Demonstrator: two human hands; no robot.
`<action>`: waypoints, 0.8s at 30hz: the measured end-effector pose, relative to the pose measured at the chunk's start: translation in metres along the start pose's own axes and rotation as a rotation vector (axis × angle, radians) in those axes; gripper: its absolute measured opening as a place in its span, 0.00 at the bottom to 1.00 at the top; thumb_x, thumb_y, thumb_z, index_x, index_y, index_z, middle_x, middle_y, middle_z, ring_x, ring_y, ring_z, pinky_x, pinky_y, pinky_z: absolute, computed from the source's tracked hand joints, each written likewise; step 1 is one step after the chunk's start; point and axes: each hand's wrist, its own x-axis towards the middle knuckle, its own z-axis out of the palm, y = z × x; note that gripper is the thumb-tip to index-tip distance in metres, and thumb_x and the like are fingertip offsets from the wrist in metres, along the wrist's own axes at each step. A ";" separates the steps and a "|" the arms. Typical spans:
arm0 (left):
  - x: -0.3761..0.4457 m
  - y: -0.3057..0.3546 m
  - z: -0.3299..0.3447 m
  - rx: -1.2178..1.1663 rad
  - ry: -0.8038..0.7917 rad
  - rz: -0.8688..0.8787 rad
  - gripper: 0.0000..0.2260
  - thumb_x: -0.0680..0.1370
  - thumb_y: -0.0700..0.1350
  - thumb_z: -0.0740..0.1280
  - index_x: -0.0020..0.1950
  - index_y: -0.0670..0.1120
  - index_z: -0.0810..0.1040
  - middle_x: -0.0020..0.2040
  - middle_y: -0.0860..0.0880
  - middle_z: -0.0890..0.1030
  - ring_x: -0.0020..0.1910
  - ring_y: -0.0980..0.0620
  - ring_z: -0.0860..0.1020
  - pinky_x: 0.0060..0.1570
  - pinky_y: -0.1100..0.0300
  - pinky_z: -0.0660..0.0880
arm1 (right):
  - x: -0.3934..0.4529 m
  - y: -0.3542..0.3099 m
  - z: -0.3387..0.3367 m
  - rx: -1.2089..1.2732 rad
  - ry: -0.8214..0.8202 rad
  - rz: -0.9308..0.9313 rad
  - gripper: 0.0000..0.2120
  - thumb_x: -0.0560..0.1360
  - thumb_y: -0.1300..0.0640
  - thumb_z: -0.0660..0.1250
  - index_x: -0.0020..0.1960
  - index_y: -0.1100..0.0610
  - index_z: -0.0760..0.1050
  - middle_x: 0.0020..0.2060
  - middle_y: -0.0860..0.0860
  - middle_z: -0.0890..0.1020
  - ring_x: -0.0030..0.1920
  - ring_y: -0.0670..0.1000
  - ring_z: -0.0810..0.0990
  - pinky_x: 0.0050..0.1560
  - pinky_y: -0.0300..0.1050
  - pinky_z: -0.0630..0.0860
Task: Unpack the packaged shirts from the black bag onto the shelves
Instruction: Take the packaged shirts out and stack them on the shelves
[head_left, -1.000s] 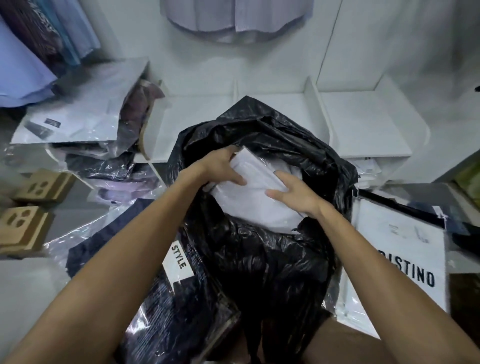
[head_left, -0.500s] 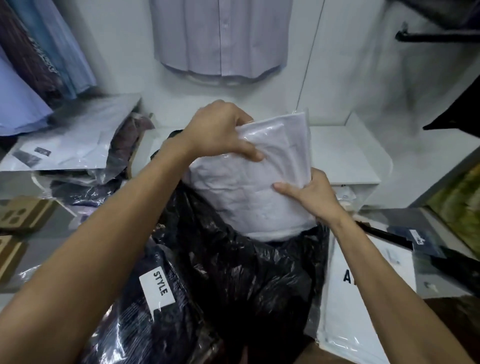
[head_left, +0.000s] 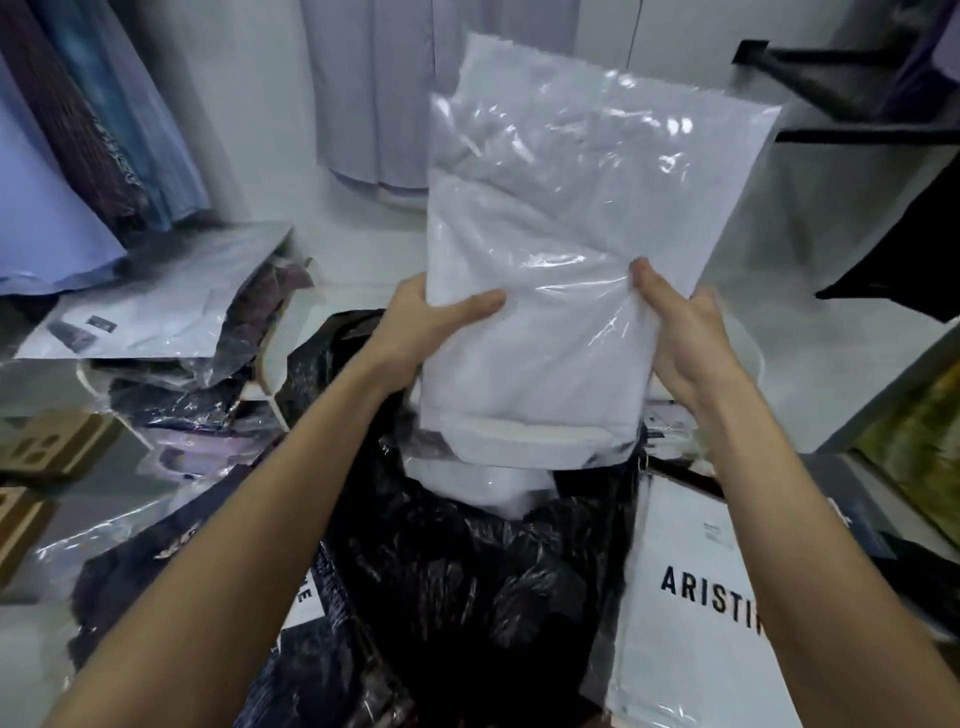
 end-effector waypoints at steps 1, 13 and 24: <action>-0.002 -0.002 0.008 -0.023 0.049 -0.019 0.11 0.72 0.43 0.79 0.53 0.46 0.83 0.47 0.51 0.88 0.47 0.52 0.87 0.44 0.59 0.81 | -0.003 0.001 -0.001 -0.033 -0.029 0.015 0.07 0.79 0.62 0.70 0.57 0.56 0.80 0.50 0.50 0.88 0.53 0.51 0.86 0.55 0.47 0.82; -0.033 -0.008 -0.004 0.130 -0.154 0.153 0.14 0.71 0.39 0.79 0.56 0.48 0.85 0.56 0.48 0.87 0.57 0.49 0.84 0.62 0.51 0.79 | -0.027 0.003 -0.039 -0.267 -0.179 -0.077 0.17 0.67 0.63 0.79 0.54 0.56 0.82 0.47 0.47 0.88 0.50 0.48 0.87 0.54 0.47 0.82; -0.101 -0.146 -0.033 1.324 -1.037 0.204 0.24 0.75 0.47 0.59 0.69 0.66 0.69 0.68 0.59 0.71 0.68 0.55 0.69 0.66 0.58 0.65 | -0.118 0.135 -0.138 -1.403 -1.122 -0.077 0.30 0.81 0.62 0.63 0.73 0.31 0.68 0.75 0.40 0.71 0.74 0.45 0.68 0.74 0.53 0.65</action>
